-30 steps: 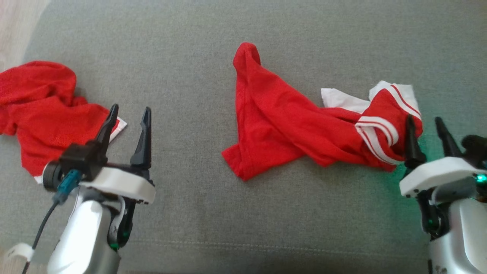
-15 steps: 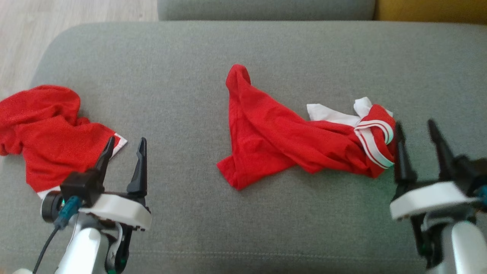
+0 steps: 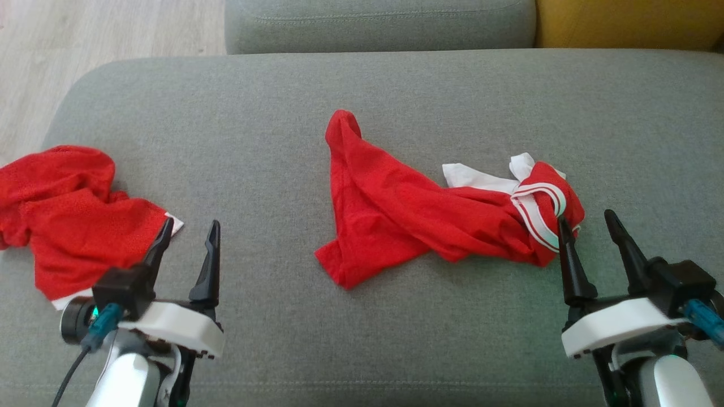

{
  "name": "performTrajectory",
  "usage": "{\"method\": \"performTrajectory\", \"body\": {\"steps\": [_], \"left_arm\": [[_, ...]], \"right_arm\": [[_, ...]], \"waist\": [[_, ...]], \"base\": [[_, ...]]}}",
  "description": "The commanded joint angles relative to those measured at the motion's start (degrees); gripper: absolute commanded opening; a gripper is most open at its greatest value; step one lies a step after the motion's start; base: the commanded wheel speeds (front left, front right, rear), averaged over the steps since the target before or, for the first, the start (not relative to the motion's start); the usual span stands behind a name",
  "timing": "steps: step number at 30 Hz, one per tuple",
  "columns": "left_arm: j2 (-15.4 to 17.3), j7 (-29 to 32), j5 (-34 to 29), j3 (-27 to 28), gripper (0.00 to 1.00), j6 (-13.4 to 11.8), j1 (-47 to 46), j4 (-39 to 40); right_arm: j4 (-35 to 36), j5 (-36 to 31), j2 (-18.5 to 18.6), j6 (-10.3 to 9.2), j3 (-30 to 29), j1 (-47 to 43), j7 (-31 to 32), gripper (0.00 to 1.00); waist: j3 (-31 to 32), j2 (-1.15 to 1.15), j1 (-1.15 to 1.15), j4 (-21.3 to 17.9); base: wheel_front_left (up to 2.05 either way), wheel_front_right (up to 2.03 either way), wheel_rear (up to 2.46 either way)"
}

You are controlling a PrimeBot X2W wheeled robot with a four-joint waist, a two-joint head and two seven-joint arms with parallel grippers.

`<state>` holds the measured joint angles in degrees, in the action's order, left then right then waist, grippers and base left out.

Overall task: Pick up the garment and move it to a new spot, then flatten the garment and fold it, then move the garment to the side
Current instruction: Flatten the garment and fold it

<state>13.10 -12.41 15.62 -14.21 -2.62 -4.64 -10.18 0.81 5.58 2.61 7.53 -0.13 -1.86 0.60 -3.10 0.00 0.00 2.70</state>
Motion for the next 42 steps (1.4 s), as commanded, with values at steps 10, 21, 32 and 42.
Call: {"method": "performTrajectory", "body": {"steps": [10, 21, 32, 42], "left_arm": [[1.58, 0.36, 0.26, 1.27, 1.00, -0.88, -1.87, 2.73], [-1.04, 2.50, 0.47, -2.81, 1.00, 2.73, -12.98, 2.38], [-6.30, 10.01, 3.36, -7.19, 1.00, 7.81, -33.48, -16.94], [-7.59, 9.77, 7.63, -7.71, 0.00, 9.61, -42.83, -33.92]], "right_arm": [[2.25, 0.96, 0.27, -0.04, 1.45, 1.86, 0.17, 1.00], [3.39, 1.33, 0.27, -0.04, 1.43, 4.32, 0.34, 1.00], [2.83, 2.39, 0.27, -0.04, 5.19, 9.47, -0.74, 1.00], [0.89, 3.85, 0.27, -0.04, 5.75, 11.01, -2.29, 1.00]], "waist": [[-0.50, 0.00, 0.00, 0.07], [-5.69, 0.00, 0.00, -0.48], [-14.68, 0.00, 0.00, -7.25], [-17.01, 0.00, 0.00, -9.91]], "base": [[0.00, 0.00, 0.00], [0.00, 0.00, 0.00], [0.00, 0.00, 0.00], [0.00, 0.00, 0.00]]}}
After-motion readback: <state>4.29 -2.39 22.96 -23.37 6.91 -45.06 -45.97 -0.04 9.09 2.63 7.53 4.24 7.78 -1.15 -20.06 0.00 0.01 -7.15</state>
